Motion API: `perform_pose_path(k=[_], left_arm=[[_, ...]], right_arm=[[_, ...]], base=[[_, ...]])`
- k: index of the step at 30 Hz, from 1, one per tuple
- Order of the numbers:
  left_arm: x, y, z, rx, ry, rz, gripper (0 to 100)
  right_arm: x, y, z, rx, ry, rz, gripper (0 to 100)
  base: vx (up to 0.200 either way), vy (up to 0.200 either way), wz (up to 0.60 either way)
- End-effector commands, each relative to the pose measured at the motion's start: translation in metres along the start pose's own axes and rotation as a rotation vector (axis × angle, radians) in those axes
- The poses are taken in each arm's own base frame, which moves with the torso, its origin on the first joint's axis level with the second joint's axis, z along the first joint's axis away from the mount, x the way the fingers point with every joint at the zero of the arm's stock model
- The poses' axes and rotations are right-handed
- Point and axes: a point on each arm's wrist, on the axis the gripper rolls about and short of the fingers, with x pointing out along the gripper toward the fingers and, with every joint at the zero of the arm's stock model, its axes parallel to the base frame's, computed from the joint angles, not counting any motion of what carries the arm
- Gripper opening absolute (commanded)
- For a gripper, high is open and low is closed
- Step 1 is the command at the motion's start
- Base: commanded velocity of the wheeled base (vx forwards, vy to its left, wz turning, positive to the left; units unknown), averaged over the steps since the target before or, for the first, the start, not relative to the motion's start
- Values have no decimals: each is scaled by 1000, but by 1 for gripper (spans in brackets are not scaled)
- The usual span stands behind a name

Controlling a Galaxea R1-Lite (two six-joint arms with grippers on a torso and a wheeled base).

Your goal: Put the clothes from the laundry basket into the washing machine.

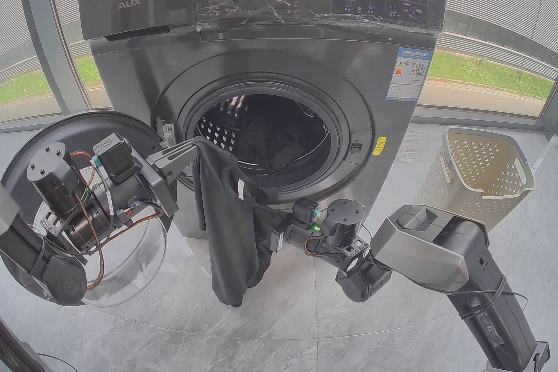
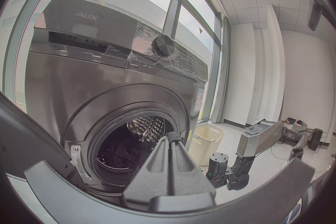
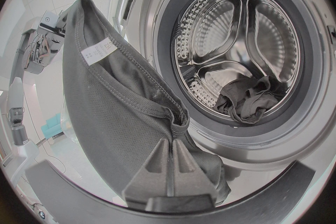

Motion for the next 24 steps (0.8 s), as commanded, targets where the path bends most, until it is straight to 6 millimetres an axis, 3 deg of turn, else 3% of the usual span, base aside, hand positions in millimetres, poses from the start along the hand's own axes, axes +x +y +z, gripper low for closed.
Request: perform_pose_path(k=[1,6,9,11,15,16,24], left_arm=[[-1,4,-2,-4,9,13,0],[-3,12,-2,-6,7,40,0],[-3,12,-2,-14,7,41,0],[-5,12,1,-13,0,45,0],[-7,14,1,-11,1,60,0],[-9,17,2,-8,0,71,0],[-20,11,8,-3,-5,72,0]], right_arm=[[-18,-1,28,-21,-10,-26,0],[-63,-11,81,-93,-35,-126,0],[-75,-10,98,-92,-53,-171,0],[-92,-3,125,-95,-84,-193,0],[-111,8,146,-98,-93,-195,0],[-123,20,159,-99,-101,-188,0],[-167,57,190,-77,-132,-236,0]], base=[[0,0,0],[0,0,0],[0,0,0],[0,0,0],[0,0,0],[0,0,0],[0,0,0]])
